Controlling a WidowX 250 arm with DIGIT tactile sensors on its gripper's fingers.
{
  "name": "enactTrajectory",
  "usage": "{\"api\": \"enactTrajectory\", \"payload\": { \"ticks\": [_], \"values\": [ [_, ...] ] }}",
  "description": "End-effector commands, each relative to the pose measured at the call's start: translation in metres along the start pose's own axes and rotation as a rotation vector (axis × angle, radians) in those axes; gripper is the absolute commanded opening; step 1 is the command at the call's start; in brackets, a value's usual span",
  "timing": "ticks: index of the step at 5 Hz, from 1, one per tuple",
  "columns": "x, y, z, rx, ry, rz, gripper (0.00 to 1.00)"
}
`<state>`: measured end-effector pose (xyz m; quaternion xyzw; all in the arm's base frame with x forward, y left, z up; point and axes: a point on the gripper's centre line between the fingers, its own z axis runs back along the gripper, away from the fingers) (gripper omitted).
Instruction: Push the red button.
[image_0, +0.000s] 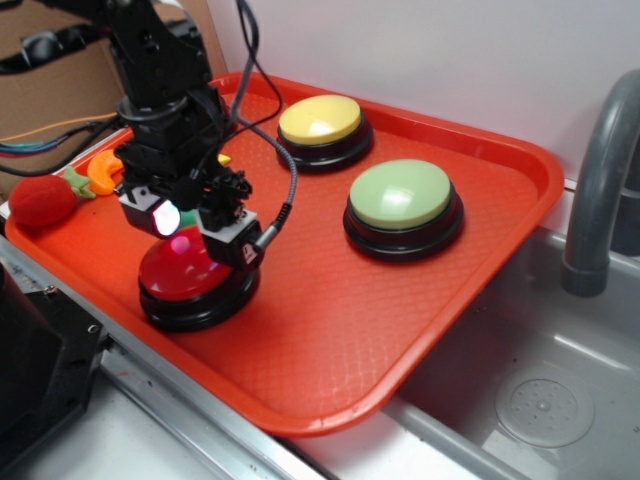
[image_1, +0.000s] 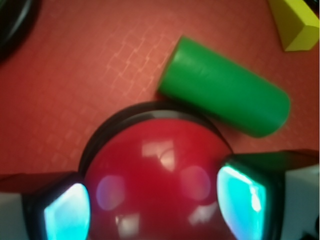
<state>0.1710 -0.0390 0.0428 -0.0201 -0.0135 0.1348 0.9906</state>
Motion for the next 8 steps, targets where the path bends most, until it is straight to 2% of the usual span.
{"api": "enactTrajectory", "payload": {
  "ticks": [1, 2, 3, 4, 5, 6, 7, 8],
  "values": [
    [-0.001, -0.001, 0.007, 0.020, -0.012, -0.033, 1.00],
    [0.002, -0.002, 0.041, 0.039, -0.009, -0.087, 1.00],
    [0.002, -0.003, 0.070, 0.065, 0.048, -0.139, 1.00],
    [-0.003, -0.001, 0.080, 0.034, -0.006, -0.156, 1.00],
    [-0.005, 0.000, 0.087, 0.019, -0.025, -0.162, 1.00],
    [-0.009, 0.000, 0.097, 0.058, -0.040, -0.162, 1.00],
    [-0.007, 0.001, 0.100, 0.044, 0.011, -0.187, 1.00],
    [-0.008, 0.004, 0.107, 0.067, 0.029, -0.192, 1.00]
  ]
}}
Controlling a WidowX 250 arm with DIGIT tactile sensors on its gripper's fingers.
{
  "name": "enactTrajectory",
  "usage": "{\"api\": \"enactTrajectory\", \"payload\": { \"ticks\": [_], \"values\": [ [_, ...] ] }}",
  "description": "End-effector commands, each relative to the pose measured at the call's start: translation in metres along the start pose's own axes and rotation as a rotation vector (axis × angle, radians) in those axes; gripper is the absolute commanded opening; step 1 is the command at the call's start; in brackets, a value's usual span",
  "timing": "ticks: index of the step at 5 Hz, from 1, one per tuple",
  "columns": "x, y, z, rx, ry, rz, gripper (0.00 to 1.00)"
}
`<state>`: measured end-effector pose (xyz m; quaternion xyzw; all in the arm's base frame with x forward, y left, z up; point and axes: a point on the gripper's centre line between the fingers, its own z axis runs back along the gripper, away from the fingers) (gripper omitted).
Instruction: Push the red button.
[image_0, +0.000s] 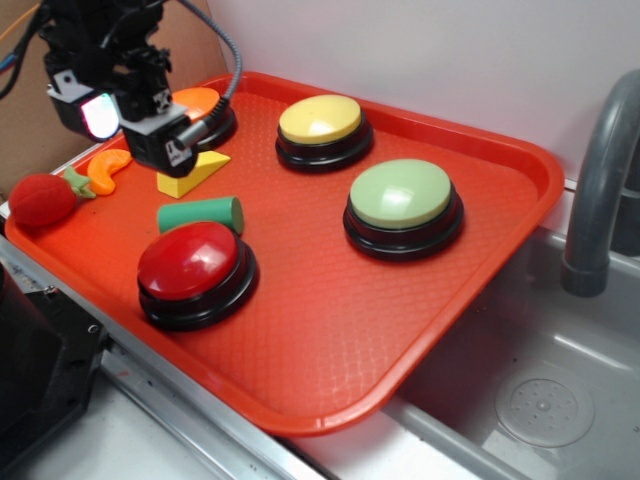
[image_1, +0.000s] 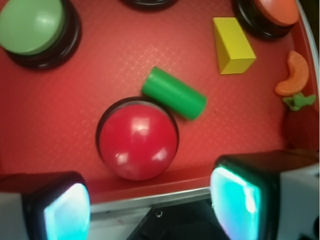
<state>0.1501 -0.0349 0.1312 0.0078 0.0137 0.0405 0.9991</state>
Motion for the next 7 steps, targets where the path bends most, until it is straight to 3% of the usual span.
{"api": "enactTrajectory", "payload": {
  "ticks": [1, 2, 7],
  "values": [
    [0.005, 0.007, 0.024, 0.016, -0.010, -0.007, 1.00],
    [0.006, 0.009, 0.027, 0.037, -0.008, -0.017, 1.00],
    [0.007, 0.008, 0.044, 0.018, -0.059, -0.028, 1.00]
  ]
}}
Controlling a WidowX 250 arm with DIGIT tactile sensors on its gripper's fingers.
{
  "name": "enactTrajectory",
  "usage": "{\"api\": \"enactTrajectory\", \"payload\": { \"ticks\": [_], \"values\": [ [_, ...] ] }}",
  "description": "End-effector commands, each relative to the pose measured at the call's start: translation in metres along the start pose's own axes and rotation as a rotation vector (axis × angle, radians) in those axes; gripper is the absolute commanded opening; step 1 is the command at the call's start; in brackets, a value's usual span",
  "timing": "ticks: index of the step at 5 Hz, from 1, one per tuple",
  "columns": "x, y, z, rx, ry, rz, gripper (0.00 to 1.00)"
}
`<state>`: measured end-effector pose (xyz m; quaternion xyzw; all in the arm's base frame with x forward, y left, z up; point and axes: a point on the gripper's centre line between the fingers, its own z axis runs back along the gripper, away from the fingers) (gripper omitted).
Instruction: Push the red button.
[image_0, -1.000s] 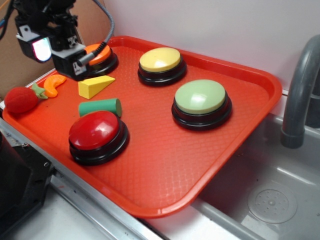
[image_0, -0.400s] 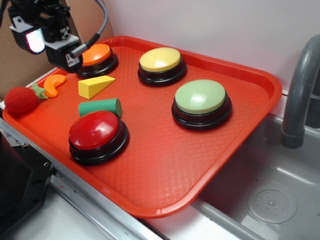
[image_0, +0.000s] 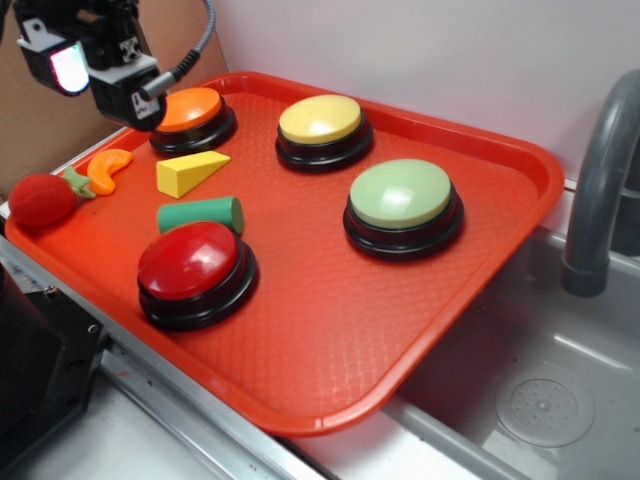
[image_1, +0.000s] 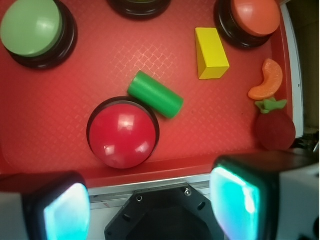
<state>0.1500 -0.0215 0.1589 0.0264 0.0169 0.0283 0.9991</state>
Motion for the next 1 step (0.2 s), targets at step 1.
{"api": "enactTrajectory", "payload": {
  "ticks": [1],
  "values": [
    [0.0048, -0.0067, 0.0197, -0.038, -0.080, 0.001, 1.00]
  ]
}}
